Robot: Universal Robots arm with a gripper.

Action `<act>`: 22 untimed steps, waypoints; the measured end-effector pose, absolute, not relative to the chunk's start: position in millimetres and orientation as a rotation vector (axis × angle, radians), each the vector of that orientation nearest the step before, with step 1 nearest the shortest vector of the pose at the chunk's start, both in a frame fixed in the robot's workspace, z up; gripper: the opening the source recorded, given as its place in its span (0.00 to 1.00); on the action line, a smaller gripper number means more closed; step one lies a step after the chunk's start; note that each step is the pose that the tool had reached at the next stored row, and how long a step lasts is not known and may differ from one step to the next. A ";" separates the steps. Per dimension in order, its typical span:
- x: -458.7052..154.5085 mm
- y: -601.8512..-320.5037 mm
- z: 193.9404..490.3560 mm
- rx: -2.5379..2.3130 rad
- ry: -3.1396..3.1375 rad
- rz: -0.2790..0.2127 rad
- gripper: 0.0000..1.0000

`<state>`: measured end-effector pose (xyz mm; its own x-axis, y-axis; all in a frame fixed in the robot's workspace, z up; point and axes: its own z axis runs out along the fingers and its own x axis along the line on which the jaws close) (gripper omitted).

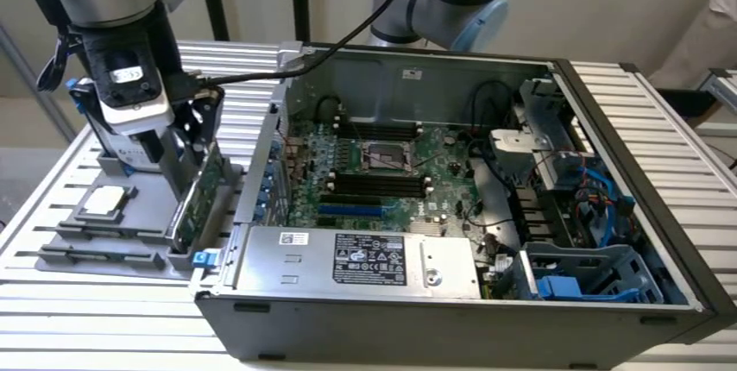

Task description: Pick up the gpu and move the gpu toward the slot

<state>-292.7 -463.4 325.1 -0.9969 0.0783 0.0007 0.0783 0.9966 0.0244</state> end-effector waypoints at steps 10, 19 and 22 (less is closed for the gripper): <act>-295.6 -463.0 306.8 0.158 3.136 0.023 0.54; -296.0 -459.5 290.4 0.177 3.135 0.014 0.54; -296.4 -458.0 285.1 0.188 3.134 0.011 0.54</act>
